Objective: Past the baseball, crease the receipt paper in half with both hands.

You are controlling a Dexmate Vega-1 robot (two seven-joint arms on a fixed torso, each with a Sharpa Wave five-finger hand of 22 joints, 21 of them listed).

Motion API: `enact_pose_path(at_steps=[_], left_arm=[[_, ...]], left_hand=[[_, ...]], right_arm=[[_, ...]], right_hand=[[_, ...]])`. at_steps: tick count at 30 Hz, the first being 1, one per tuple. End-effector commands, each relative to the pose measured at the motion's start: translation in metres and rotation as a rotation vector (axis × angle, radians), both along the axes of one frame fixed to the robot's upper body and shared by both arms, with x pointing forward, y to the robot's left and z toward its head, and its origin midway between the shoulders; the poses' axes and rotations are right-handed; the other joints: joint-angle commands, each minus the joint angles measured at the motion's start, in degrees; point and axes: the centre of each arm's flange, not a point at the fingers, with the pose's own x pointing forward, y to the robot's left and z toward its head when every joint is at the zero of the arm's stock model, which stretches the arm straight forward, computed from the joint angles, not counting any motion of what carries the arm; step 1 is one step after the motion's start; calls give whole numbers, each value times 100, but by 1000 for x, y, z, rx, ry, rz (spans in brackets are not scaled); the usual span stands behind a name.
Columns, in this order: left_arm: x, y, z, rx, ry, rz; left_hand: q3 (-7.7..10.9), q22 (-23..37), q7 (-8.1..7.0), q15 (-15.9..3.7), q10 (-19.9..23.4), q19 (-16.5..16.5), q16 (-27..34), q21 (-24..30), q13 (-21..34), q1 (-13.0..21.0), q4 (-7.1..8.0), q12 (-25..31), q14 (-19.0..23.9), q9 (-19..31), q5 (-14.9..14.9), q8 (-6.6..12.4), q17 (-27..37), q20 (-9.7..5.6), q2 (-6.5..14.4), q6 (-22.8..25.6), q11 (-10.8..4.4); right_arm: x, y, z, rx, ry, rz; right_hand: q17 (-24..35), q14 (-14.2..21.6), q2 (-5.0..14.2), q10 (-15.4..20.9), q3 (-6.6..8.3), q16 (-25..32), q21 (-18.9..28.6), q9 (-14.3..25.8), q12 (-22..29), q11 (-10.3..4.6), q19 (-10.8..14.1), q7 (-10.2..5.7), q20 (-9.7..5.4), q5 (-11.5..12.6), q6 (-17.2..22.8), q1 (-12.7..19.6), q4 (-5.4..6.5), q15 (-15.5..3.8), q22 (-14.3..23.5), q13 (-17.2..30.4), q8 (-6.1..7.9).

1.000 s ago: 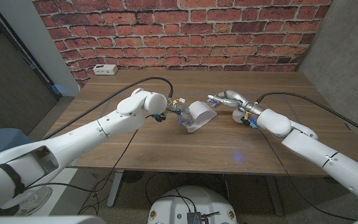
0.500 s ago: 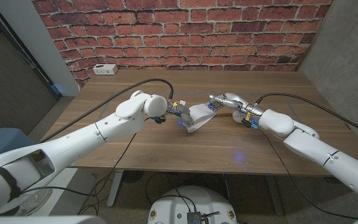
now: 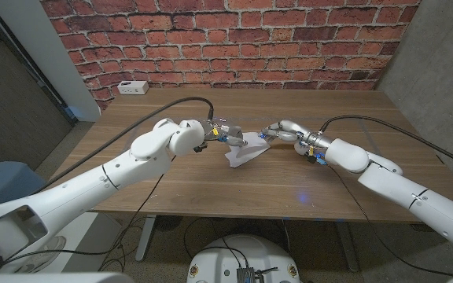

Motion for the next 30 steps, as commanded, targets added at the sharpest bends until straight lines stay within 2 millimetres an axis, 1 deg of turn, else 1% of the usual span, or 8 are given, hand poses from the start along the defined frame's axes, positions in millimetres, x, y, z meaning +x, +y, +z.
enact_pose_path(at_steps=[1,8,13,17,22,25,26,30], left_arm=[[-27,7,10,-97,-248,-116],[-1,10,9,10,-106,107],[23,17,6,21,47,175],[36,21,2,23,97,190],[48,23,-1,23,135,194],[52,23,-2,26,130,184],[52,23,-2,25,121,182],[55,24,0,16,134,174]], left_hand=[[-44,44,-79,-47,-23,6,101,87,115,138,-34,69,-14,86,29,62,140,-31,269,-153,-41],[-488,98,249,31,-236,-80,-67,194,255,-214,205,50,-427,122,-69,68,153,-47,-140,-197,62],[-695,81,273,-11,-439,-261,-274,161,161,-521,327,-93,-648,-10,-36,-146,-49,-58,-362,-523,19],[-739,21,161,-141,-815,-513,-487,62,24,-751,527,-302,-1023,-133,19,-281,-250,-36,-267,-907,-151],[-733,-84,-24,-88,-1731,-957,-596,-148,-171,-934,807,-493,-1885,-227,69,-344,-365,17,-175,-1907,-245],[-698,-115,-154,-162,-2222,-1079,-590,-221,-240,-925,862,-507,-2244,-247,82,-356,-383,27,-158,-2490,-289],[-685,-126,-299,-148,-2601,-1219,-578,-293,-276,-916,875,-507,-2485,-254,78,-343,-387,6,-164,-2816,-386],[-657,-134,-507,-84,-3058,-1385,-578,-389,-310,-884,862,-477,-2847,-263,71,-369,-393,7,-183,-3525,-496]], right_arm=[[0,-3,-1,-5,-30,-35],[-4,-4,1,12,-39,-29],[-6,-6,2,18,-46,-34],[-7,-7,3,22,-48,-39],[-7,-9,3,24,-52,-45],[-7,-10,3,29,-51,-48],[-6,-10,3,30,-52,-50],[-5,-12,3,36,-52,-53]], right_hand=[[19,-17,-1,6,67,46,3,5,26,22,0,9,-5,-42,24,99,-27,20,7,17,2],[31,-14,-30,9,88,72,7,5,31,49,22,27,-3,-65,37,125,-68,54,8,18,7],[39,-14,-41,15,95,86,4,5,36,55,22,37,5,-77,41,134,-86,59,8,19,9],[48,-12,-73,24,88,102,1,6,42,65,23,43,13,-95,41,130,-103,65,8,20,9],[47,-5,-102,20,85,112,-6,6,43,68,13,48,21,-107,46,127,-121,75,8,20,11],[47,-6,-109,24,86,115,-11,6,46,71,5,49,22,-111,45,125,-128,71,8,20,10],[46,-3,-117,26,85,116,-11,6,47,59,7,50,23,-114,46,126,-134,75,7,20,10],[44,-4,-125,29,90,118,-12,6,49,63,10,54,27,-116,50,134,-150,81,7,21,12]])
